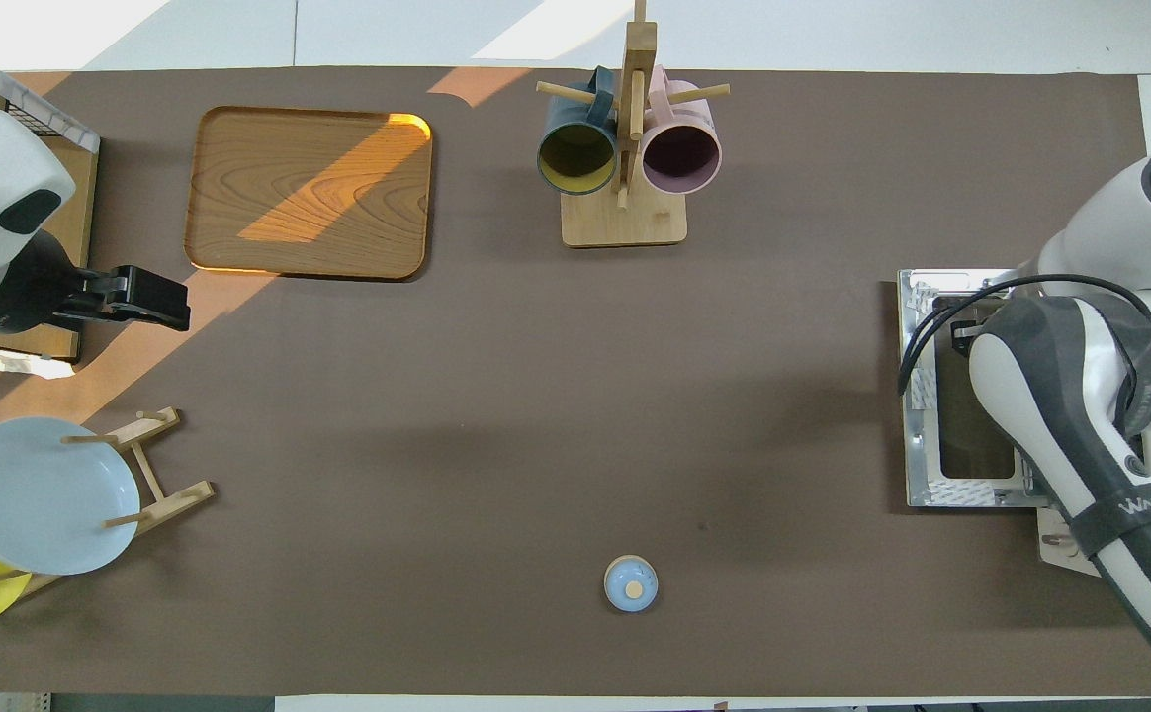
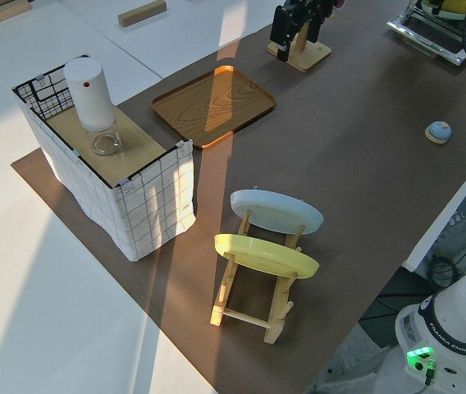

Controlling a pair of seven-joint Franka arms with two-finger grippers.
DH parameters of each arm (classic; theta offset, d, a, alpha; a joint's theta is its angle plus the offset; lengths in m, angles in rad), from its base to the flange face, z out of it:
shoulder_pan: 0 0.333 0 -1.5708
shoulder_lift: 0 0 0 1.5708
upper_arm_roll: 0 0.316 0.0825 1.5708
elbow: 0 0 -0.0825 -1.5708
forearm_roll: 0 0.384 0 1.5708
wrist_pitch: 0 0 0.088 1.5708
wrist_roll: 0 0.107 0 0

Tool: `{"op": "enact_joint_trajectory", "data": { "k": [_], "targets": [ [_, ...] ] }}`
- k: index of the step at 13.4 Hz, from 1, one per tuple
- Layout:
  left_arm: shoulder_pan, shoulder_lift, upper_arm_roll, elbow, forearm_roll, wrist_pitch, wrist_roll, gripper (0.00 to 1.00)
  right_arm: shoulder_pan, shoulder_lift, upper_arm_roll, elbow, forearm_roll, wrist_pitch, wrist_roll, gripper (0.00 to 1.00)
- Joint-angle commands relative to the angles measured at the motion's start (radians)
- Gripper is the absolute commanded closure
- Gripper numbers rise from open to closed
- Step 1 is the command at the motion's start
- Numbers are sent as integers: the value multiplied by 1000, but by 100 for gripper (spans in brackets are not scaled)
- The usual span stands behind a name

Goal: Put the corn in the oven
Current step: 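Move the corn into the open toaster oven with the right gripper, then release the corn inside the oven and withdraw the right gripper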

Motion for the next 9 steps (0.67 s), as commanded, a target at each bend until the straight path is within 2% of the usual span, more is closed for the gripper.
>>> {"op": "enact_joint_trajectory", "data": {
  "k": [1, 3, 4, 5, 6, 7, 9],
  "targets": [
    [1, -32, 1, -36, 18, 19, 4, 0, -54, -48, 12, -86, 0, 62, -59, 100],
    [1, -32, 1, -36, 18, 19, 4, 0, -76, -48, 12, -86, 3, 59, -81, 100],
    [1, -32, 1, -36, 18, 19, 4, 0, -74, -48, 12, -86, 5, 57, -79, 96],
    [1, -32, 1, -36, 18, 19, 4, 0, -74, -48, 14, -86, 6, 57, -78, 81],
    [1, -32, 1, -36, 18, 19, 4, 0, -70, -48, 14, -85, 6, 57, -75, 72],
    [1, -32, 1, -36, 18, 19, 4, 0, -65, -47, 14, -85, 12, 59, -73, 67],
    [1, -32, 1, -36, 18, 19, 4, 0, -61, -42, 22, -69, 44, 60, -65, 64]
  ]
}}
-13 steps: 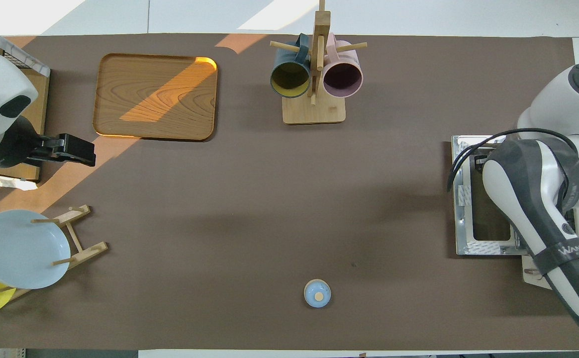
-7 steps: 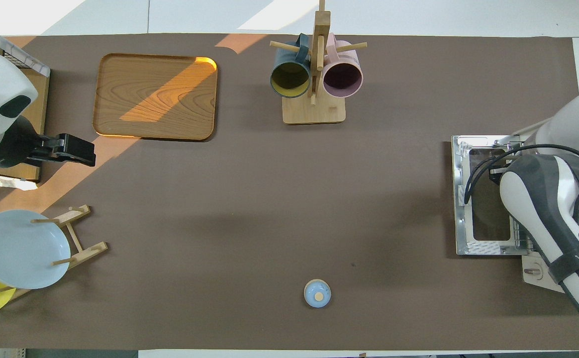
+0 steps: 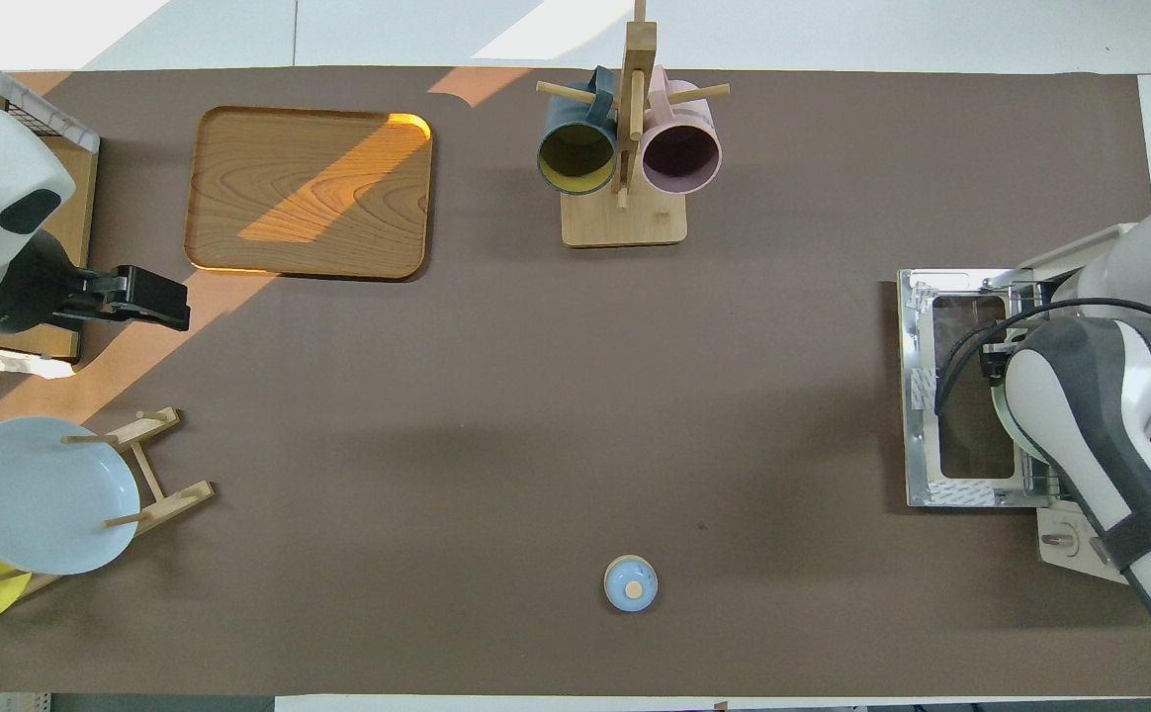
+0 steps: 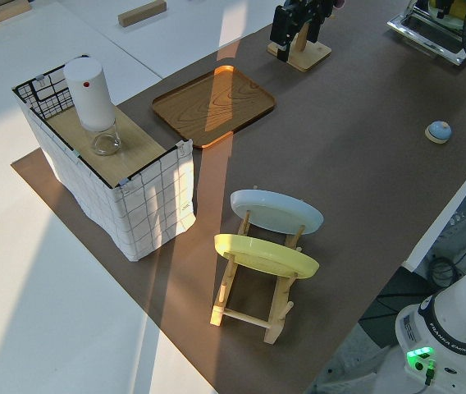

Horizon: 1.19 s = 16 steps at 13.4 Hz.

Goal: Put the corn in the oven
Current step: 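Release the corn inside the oven and withdraw the right gripper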

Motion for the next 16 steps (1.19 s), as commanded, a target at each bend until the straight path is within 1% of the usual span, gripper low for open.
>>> {"op": "enact_joint_trajectory", "data": {
  "k": [1, 2, 4, 5, 6, 7, 9, 10, 13, 16],
  "targets": [
    [1, -32, 1, -36, 18, 19, 4, 0, 0, -9, 20, 8, 45, 10, -9, 62],
    [1, -32, 1, -36, 18, 19, 4, 0, 33, 0, 22, 40, 53, -4, -6, 62],
    [1, -32, 1, -36, 18, 19, 4, 0, 84, 16, 22, 103, 53, -45, 72, 64],
    [1, -32, 1, -36, 18, 19, 4, 0, 115, 23, 22, 112, 57, -38, 116, 76],
    [1, -32, 1, -36, 18, 19, 4, 0, 133, 22, 22, 100, 85, -16, 147, 100],
    [1, -32, 1, -36, 18, 19, 4, 0, 136, 13, 22, 56, 108, 31, 152, 100],
    [1, -32, 1, -36, 18, 19, 4, 0, 139, -21, 22, -109, 122, 221, 155, 100],
    [1, -32, 1, -36, 18, 19, 4, 0, 149, -30, 22, -160, 122, 282, 164, 100],
    [1, -32, 1, -36, 18, 19, 4, 0, 141, -39, 22, -194, 122, 289, 169, 100],
    [1, -32, 1, -36, 18, 19, 4, 0, 139, -30, 20, -234, 122, 332, 167, 100]
  ]
}}
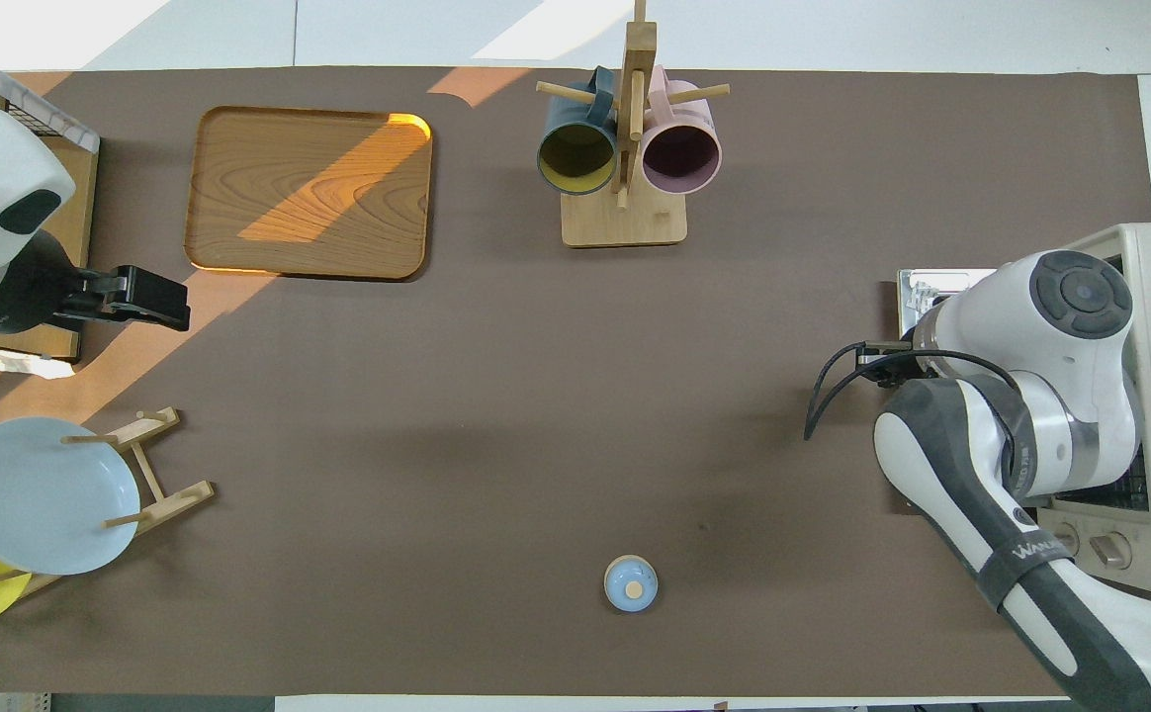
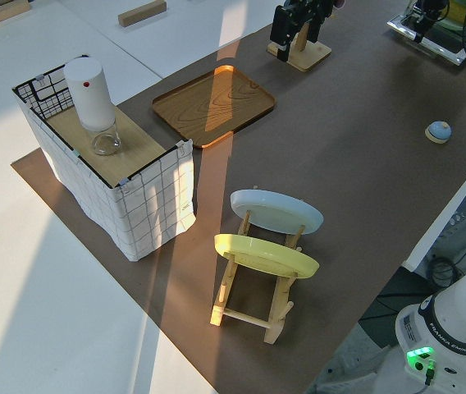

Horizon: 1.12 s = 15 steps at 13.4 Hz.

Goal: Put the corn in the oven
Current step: 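Release the corn inside the oven and withdraw the right gripper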

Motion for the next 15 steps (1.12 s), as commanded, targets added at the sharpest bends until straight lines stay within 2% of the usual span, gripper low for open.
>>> {"op": "enact_joint_trajectory", "data": {
  "k": [1, 5, 8, 10, 12, 15],
  "targets": [
    [1, -32, 1, -36, 18, 19, 4, 0, -15, -21, 3, -64, 15, 52, 4, 100],
    [1, -32, 1, -36, 18, 19, 4, 0, -31, -13, 3, -76, 15, 54, -13, 100],
    [1, -32, 1, -36, 18, 19, 4, 0, -44, -6, -2, -47, -16, 25, -54, 100],
    [1, -32, 1, -36, 18, 19, 4, 0, -47, 8, 0, 76, -129, -129, -64, 100],
    [1, -32, 1, -36, 18, 19, 4, 0, -51, 13, -6, 201, -165, -274, -123, 100],
    [1, -32, 1, -36, 18, 19, 4, 0, -110, -16, -8, 241, -165, -352, -225, 100]
  ]
}}
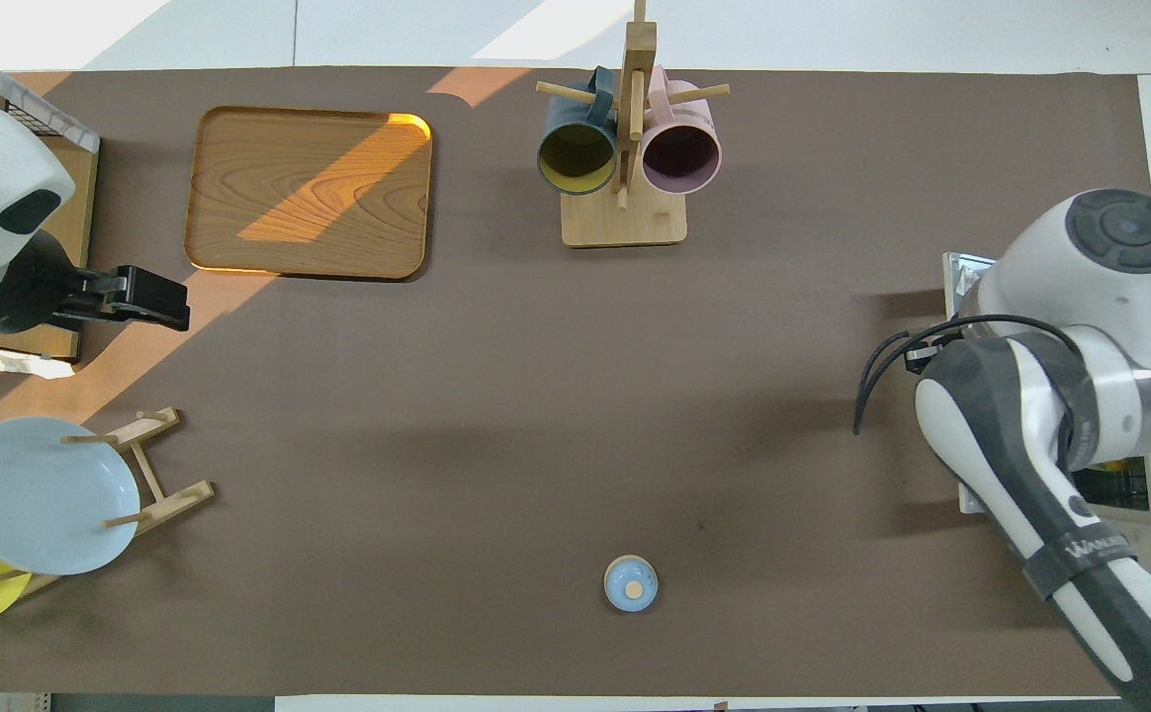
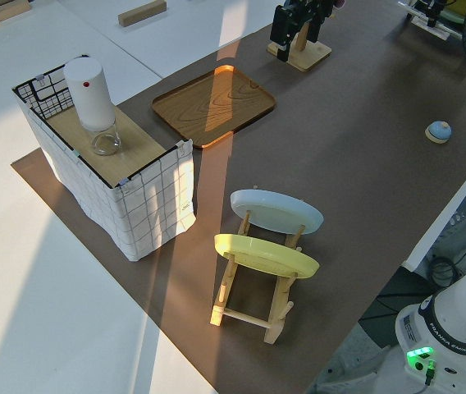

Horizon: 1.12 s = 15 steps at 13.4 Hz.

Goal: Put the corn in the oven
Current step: 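Release the corn inside the oven and withdraw the right gripper, then push the oven door shut with the right gripper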

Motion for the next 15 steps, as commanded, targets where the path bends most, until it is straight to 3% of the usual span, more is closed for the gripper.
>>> {"op": "enact_joint_trajectory", "data": {
  "k": [1, 8, 11, 15],
  "targets": [
    [1, -32, 1, -36, 18, 19, 4, 0, -82, -19, -13, 34, -48, -41, -122, 100],
    [1, -32, 1, -36, 18, 19, 4, 0, -96, -119, -14, 62, -54, -203, -218, 100],
    [1, -32, 1, -36, 18, 19, 4, 0, -86, -120, -7, 152, -48, -314, -268, 100],
    [1, -32, 1, -36, 18, 19, 4, 0, -120, -139, -11, 101, 116, -235, -223, 100]
  ]
}}
